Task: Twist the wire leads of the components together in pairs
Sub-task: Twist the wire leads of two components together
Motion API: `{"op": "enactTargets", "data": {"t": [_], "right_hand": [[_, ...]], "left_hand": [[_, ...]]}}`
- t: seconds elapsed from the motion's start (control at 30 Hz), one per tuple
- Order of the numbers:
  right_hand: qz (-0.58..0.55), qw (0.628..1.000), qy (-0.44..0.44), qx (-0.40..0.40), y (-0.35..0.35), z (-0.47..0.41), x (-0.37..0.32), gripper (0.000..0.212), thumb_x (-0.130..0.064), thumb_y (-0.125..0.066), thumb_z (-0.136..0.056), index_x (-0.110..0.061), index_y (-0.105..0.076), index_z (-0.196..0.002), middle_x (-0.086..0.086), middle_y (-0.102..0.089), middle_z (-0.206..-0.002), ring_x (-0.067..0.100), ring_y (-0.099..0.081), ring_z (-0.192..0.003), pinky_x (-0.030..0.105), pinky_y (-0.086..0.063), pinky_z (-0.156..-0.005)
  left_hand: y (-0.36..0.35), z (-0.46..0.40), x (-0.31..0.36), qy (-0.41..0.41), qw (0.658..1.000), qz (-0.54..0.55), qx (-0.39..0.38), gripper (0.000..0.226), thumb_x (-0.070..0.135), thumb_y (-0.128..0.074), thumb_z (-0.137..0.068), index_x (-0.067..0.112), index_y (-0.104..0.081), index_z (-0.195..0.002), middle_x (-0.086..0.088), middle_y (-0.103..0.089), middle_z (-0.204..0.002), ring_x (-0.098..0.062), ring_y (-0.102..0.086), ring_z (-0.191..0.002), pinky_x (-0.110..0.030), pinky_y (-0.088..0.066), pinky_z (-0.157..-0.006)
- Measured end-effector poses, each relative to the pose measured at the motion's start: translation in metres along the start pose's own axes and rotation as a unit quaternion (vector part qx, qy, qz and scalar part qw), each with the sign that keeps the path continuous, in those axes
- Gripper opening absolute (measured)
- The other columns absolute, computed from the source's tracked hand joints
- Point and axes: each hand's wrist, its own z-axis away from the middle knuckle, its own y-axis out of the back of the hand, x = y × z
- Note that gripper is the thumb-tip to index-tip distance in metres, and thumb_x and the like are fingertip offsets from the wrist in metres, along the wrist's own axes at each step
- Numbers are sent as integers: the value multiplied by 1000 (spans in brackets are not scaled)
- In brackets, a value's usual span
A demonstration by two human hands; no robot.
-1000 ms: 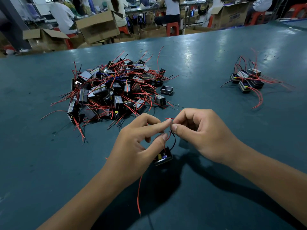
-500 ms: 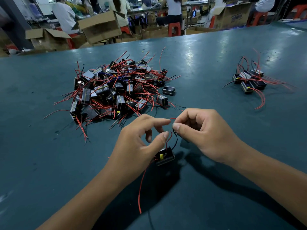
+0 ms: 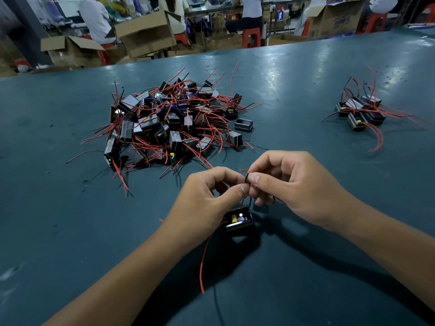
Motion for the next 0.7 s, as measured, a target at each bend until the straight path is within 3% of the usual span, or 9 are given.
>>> {"op": "enactTargets", "data": {"t": [0.07, 0.17, 0.27, 0.33, 0.43, 0.57, 0.7], "right_hand": [[-4, 1000, -1, 1, 0, 0, -1, 5, -4, -63, -93, -4, -64, -88, 12, -72, -71, 21, -67, -59, 26, -51, -54], [2, 1000, -1, -1, 0, 1, -2, 6, -4, -63, -92, -6, -63, -86, 14, -72, -73, 23, -68, -60, 26, -51, -55], [9, 1000, -5, 0, 0, 0, -1, 8, -5, -63, -93, -7, -63, -85, 13, -72, -74, 21, -68, -60, 25, -52, -56], [13, 1000, -8, 10, 1, -1, 0, 9, -6, -63, -93, -7, -63, -84, 11, -72, -72, 19, -67, -59, 23, -51, -55], [21, 1000, -6, 9, 4, -1, 1, 9, -7, -64, -93, -8, -63, -84, 9, -72, -71, 17, -67, -58, 21, -50, -54], [55, 998, 8, -11, 11, -1, -1, 10, -9, -66, -93, -13, -64, -84, 5, -73, -73, 15, -68, -61, 19, -50, -56], [67, 998, 11, -7, 12, -1, 1, 10, -11, -67, -92, -14, -65, -83, 5, -73, -73, 19, -69, -65, 34, -60, -66]], "left_hand": [[-1, 0, 1, -1, 1000, 6, -2, 17, 30, -67, -84, 14, -73, -89, -11, -72, -84, -19, -57, -72, -32, -46, -70], [-2, 0, 2, -7, 1000, 4, -12, 18, 28, -64, -86, 10, -68, -89, -15, -69, -84, -27, -56, -73, -38, -46, -70], [-2, 0, 3, -21, 999, -27, -12, 10, 23, -61, -87, 14, -63, -83, 9, -58, -66, -2, -46, -59, -15, -36, -60], [0, -1, 3, -25, 998, -48, -14, 12, 17, -64, -91, 17, -60, -79, 19, -51, -62, 2, -45, -54, -8, -34, -56], [5, 0, 3, -45, 995, -84, -10, 17, 10, -66, -94, 16, -60, -80, 15, -53, -66, 4, -46, -53, -7, -34, -55], [8, 0, 6, -51, 993, -100, -24, 11, 17, -66, -95, 17, -63, -85, 10, -57, -74, 3, -47, -58, -10, -34, -59], [6, 0, 6, -51, 992, -109, -29, 15, 11, -65, -95, 16, -59, -83, 19, -54, -66, 5, -47, -57, -7, -35, -58]]}}
